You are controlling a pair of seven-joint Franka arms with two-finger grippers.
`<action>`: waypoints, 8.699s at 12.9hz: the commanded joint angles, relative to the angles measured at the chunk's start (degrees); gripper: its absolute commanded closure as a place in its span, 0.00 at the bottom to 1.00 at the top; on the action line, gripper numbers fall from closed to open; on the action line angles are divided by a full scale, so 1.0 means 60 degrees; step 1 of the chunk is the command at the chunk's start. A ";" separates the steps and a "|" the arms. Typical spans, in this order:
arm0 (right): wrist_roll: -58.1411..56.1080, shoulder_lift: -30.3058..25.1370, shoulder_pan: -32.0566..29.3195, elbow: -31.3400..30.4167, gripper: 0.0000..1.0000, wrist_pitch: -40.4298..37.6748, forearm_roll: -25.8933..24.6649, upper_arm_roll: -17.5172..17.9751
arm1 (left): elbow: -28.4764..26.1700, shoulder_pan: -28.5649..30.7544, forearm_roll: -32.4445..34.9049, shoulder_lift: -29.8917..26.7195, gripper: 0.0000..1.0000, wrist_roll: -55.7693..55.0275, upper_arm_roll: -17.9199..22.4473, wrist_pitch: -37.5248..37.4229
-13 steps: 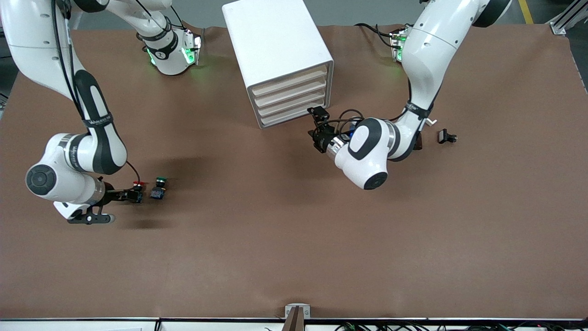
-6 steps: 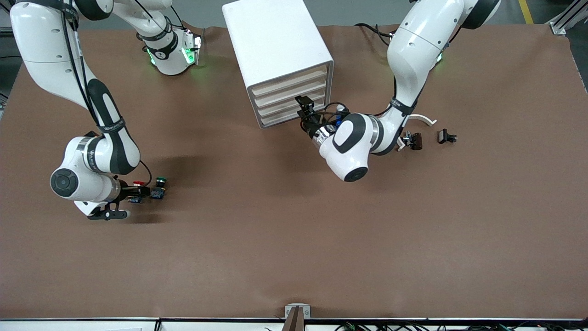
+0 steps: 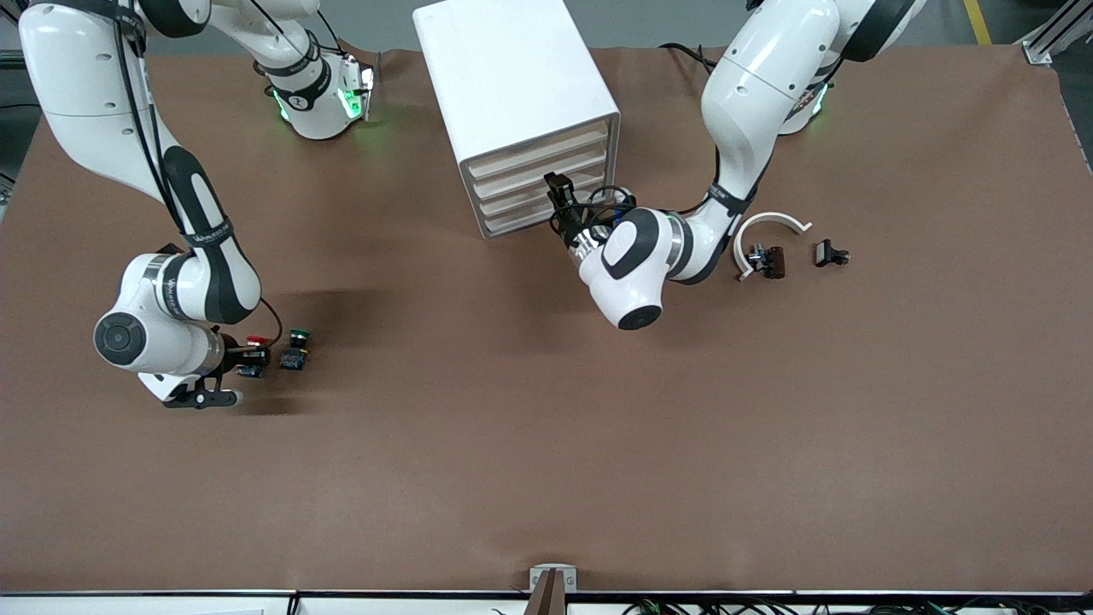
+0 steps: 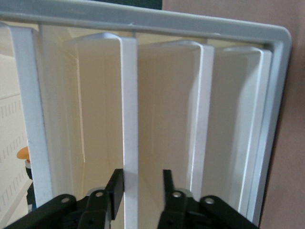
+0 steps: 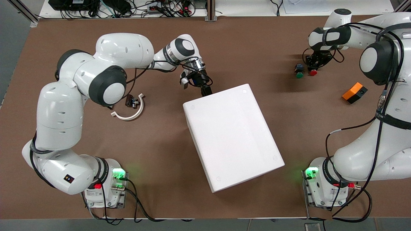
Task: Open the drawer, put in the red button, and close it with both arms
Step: 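Pull the drawer open with the left gripper while the right gripper grasps the button, then draw back the left gripper while the right gripper lifts the red button, then carry the red button over the open drawer and open the right gripper, then withdraw the right gripper while the left gripper reaches the drawer front, then push the drawer front into the cabinet with the left gripper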
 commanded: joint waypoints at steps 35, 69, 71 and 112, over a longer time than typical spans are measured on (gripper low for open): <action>1.7492 -0.0122 0.8198 0.4772 0.71 -0.5293 0.3035 0.0019 | 0.3451 0.4873 0.5207 -0.2038 0.00 0.6006 0.1781 0.0124; 0.2056 -0.5819 0.0335 0.1756 0.00 -0.7974 0.0809 -0.0084 | -0.0944 0.1096 0.8259 -0.2478 0.00 1.3600 -0.0549 0.6233; 0.1907 -0.5834 0.0231 0.1769 0.00 -0.7929 0.0431 -0.0084 | -0.0944 0.0584 0.8244 -0.2361 0.00 1.2883 -0.0578 0.6218; 0.1247 -0.6464 -0.0018 0.3220 0.00 -0.8778 0.0076 -0.0011 | 0.0242 0.5529 1.0866 -0.3574 0.00 1.1149 -0.2292 0.4274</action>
